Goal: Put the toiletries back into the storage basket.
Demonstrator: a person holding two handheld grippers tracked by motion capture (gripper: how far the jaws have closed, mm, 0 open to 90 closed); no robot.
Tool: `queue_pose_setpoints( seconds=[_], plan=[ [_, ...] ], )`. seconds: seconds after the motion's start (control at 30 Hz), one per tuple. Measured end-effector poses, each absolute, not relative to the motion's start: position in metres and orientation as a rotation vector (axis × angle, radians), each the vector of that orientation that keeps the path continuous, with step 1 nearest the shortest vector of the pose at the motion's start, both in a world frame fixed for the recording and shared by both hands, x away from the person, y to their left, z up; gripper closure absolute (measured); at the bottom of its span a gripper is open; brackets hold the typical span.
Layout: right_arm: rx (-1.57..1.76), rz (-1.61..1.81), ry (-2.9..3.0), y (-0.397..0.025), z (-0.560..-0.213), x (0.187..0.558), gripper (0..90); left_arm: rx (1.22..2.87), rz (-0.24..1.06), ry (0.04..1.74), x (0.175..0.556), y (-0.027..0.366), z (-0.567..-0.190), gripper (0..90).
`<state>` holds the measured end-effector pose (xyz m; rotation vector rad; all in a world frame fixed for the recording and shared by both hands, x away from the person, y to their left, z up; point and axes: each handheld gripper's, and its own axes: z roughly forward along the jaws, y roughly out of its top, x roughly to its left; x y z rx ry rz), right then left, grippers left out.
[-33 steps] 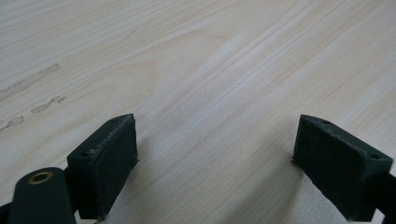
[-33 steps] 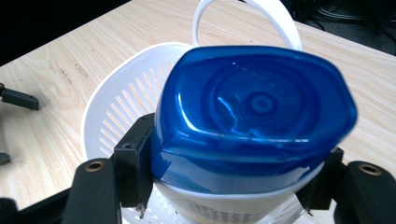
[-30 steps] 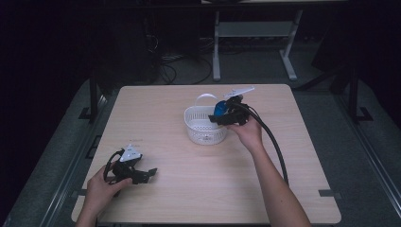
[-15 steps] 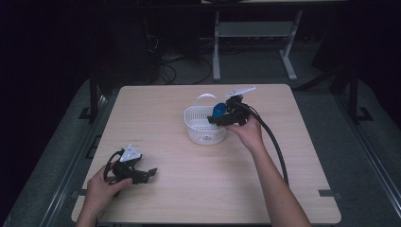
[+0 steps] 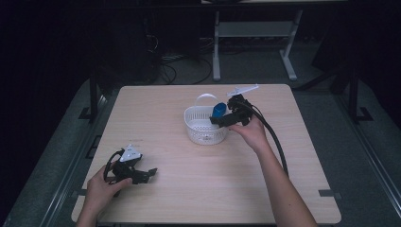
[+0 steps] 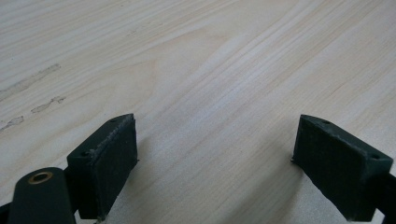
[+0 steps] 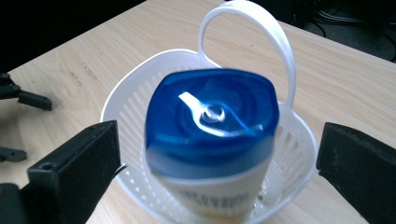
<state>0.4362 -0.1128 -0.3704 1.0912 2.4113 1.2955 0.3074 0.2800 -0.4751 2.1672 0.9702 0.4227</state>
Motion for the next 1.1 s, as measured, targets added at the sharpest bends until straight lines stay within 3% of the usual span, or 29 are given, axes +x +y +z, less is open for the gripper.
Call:
queue_pose_setpoints(
  seconds=[0.7, 1.1],
  plan=[
    [1.097, 1.263, 2.364, -0.158, -0.363, 0.39, 0.0, 2.158, 0.426, 0.973, 0.307, 0.28, -0.476, 13.3],
    [1.139, 1.218, 2.348, -0.178, -0.376, 0.364, 0.0, 2.157, 0.425, 0.974, 0.307, 0.279, -0.476, 13.3]
  ],
)
